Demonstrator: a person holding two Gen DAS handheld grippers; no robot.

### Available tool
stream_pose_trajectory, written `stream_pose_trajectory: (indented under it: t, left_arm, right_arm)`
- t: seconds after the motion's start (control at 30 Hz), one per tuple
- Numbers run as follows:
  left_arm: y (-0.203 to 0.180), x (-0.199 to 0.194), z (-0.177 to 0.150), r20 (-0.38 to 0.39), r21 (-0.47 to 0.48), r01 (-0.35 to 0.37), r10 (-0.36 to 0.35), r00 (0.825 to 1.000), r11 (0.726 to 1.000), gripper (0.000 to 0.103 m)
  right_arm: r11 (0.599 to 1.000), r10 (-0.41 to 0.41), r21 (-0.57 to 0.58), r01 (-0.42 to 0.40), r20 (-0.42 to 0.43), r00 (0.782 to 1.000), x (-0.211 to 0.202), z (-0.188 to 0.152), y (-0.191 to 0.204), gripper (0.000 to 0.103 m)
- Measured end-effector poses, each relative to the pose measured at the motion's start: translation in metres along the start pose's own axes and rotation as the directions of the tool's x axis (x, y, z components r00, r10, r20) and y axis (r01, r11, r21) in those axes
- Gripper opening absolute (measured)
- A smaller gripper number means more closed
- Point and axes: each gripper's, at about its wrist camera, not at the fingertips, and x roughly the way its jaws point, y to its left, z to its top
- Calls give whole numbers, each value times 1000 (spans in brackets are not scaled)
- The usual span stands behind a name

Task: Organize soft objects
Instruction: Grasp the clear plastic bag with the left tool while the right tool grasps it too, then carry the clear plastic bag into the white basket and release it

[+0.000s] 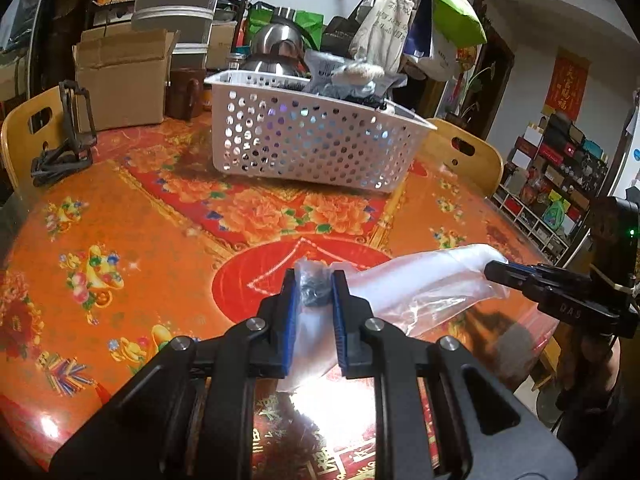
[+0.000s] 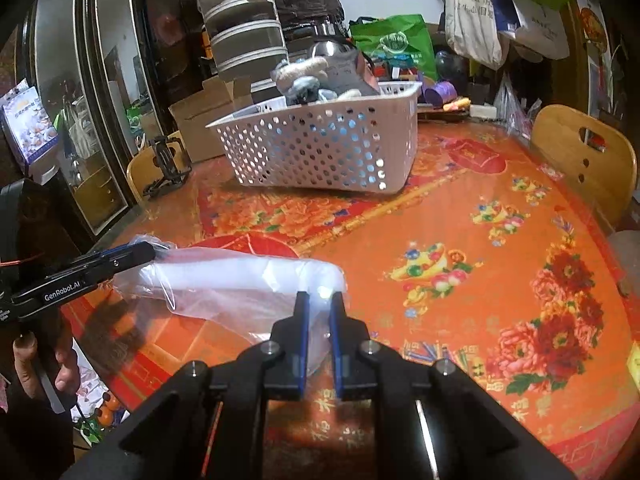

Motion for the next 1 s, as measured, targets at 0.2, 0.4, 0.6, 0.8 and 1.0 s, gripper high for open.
stream_pose_trajectory:
  t: [0.2, 0.4, 0.6, 0.8, 1.0]
  left_arm:
    - [-3, -6, 11, 20, 8, -4, 4, 1000, 1000, 14]
    - [-10, -11, 40, 58, 32, -15, 13, 998, 999, 14]
    - [-19, -22, 85, 114, 61, -10, 3, 993, 998, 14]
    - [-26, -33, 158, 192, 97, 16, -34, 981, 995, 14]
    - [-27, -21, 241, 207, 95, 4, -24, 978, 995, 14]
  right_arm:
    - [1000, 7, -7, -7, 7, 1000, -3, 10, 0, 8]
    - [1000, 11, -14, -10, 43, 999, -10, 35, -1, 8]
    - [999, 25, -29, -22, 99, 995, -24, 85, -7, 8]
    - [999, 27, -28, -23, 141, 990, -25, 159, -12, 8]
    - [1000, 6, -27, -2, 155, 988, -13, 231, -20, 8]
